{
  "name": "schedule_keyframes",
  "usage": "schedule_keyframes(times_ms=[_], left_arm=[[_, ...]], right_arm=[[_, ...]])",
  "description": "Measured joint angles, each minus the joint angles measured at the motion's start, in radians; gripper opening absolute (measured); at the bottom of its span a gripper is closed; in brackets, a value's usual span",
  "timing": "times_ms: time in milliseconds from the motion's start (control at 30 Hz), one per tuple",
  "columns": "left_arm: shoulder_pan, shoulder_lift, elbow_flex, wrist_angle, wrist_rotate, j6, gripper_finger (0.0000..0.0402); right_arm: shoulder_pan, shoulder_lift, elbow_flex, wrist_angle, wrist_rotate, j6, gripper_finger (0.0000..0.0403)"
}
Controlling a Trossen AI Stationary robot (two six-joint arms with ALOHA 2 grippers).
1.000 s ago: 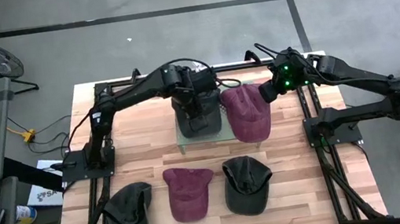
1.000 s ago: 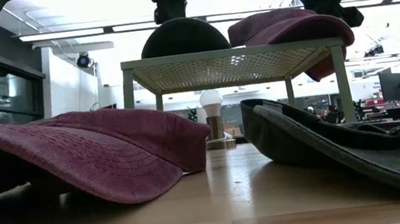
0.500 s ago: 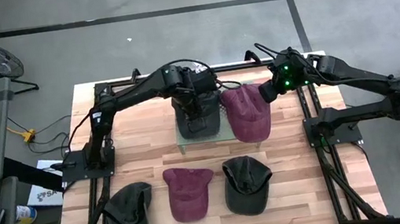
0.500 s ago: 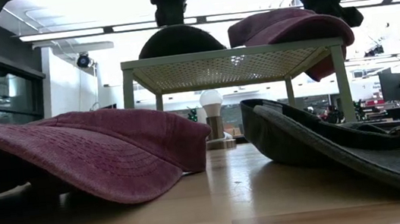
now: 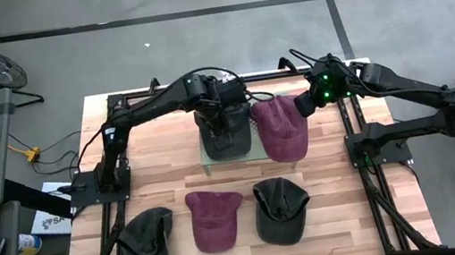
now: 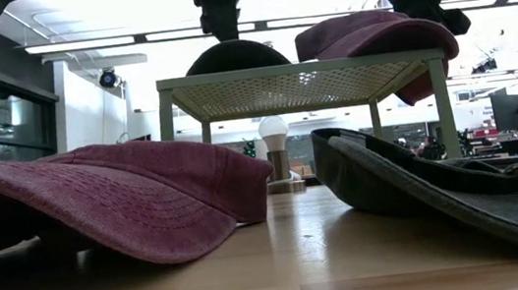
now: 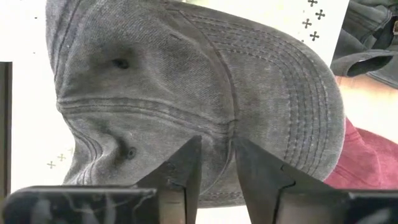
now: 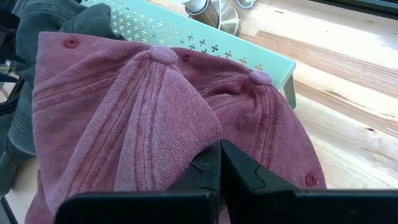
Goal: Pick & Place hat
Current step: Adjust the stacked red cap on the shelf
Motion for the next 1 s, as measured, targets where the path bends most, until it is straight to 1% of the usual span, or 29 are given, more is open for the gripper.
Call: schedule_keyframes(times_ms=[100,233,367,600,800,933,1000], left_arm=[[0.000,0.000,0.013,-0.002,-0.005,0.000,0.0098],[0.000,0.000,0.060,-0.007,-0.041,0.000,0.0099],[0.000,0.000,0.085,-0.007,-0.059,-0.003,0.0099],[0.000,0.000,0.088,-0.009,-0.061,-0.003,0.0099],[0.000,0.000,0.088,-0.005,-0.061,-0.007,0.0099],[0.000,0.000,0.088,0.039,-0.057,-0.008,0.0099],[0.000,0.000,0.088,0.095,-0.036,-0.007,0.0099]], right_arm=[[0.000,0.000,0.000,0.000,0.000,0.000,0.0000],[0.000,0.000,0.000,0.013,-0.004,-0.002,0.0000],[0.000,0.000,0.000,0.068,-0.045,-0.003,0.0000],[0.000,0.000,0.000,0.127,-0.075,-0.003,0.0000],[0.000,0.000,0.000,0.131,-0.074,-0.003,0.0000],[0.000,0.000,0.000,0.131,-0.073,-0.004,0.0000],[0.000,0.000,0.000,0.131,-0.072,-0.004,0.0000]])
